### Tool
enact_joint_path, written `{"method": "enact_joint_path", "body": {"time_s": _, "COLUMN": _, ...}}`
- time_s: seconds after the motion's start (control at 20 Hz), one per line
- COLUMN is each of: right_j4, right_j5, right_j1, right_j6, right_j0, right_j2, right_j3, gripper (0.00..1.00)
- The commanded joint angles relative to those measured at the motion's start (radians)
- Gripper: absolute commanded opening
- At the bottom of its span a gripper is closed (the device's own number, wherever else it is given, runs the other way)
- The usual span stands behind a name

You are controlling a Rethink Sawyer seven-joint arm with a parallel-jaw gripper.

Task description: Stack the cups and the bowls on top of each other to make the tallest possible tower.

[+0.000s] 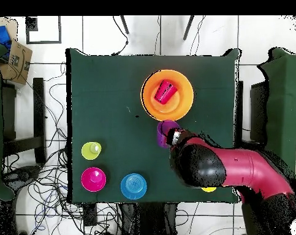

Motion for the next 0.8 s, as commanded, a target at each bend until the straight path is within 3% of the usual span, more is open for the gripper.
{"method": "enact_joint_path", "body": {"time_s": 0.05, "right_j4": 0.151, "right_j5": 0.350, "right_j1": -0.129, "right_j6": -0.271, "right_j0": 0.004, "right_j2": 0.169, "right_j3": -0.039, "gripper": 0.00}}
{"method": "enact_joint_path", "body": {"time_s": 0.25, "right_j4": 0.151, "right_j5": 0.435, "right_j1": -0.115, "right_j6": -0.254, "right_j0": 0.020, "right_j2": 0.174, "right_j3": -0.128, "gripper": 0.00}}
{"method": "enact_joint_path", "body": {"time_s": 0.45, "right_j4": 0.074, "right_j5": 0.402, "right_j1": -0.035, "right_j6": -0.189, "right_j0": 0.062, "right_j2": 0.143, "right_j3": -0.248, "gripper": 0.00}}
{"method": "enact_joint_path", "body": {"time_s": 0.8, "right_j4": 0.022, "right_j5": 0.450, "right_j1": 0.113, "right_j6": -0.190, "right_j0": 0.110, "right_j2": 0.105, "right_j3": -0.430, "gripper": 0.00}}
